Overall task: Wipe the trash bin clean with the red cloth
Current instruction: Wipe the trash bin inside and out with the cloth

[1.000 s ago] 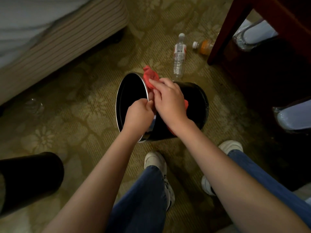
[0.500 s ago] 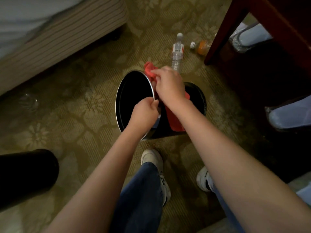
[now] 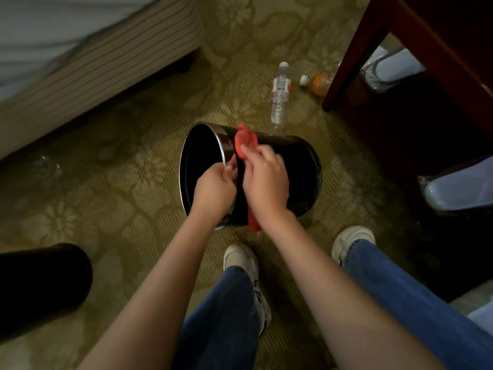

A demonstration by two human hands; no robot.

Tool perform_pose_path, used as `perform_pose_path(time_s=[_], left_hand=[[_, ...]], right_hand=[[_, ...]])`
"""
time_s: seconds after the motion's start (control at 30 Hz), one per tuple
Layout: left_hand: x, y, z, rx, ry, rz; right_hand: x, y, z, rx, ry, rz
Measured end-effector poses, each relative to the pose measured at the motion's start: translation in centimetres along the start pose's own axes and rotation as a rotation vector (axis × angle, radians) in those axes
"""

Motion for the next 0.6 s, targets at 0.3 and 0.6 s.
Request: perform_pose_path(time_s=[0.3,0.6], left_hand=[[-1.3,1.6,0.2,0.011,0.031,-0.039],[-1.3,1.0,0.7,-0.010,0.056,-0.091]], right_hand=[[-1.5,-1.3,-0.3,0.000,-0.005,0.041],[-0.8,-1.2,1.1,-0.111,-0.026,-0.027]])
Point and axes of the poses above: each hand's wrist, its own z-axis away from the middle knuckle, its own y-axis out of the palm, x = y × z, the point moved 8 cm from there along -z, towards the middle knuckle, and after that the axes turned 11 degrees about -x, right-handed, at the moved point
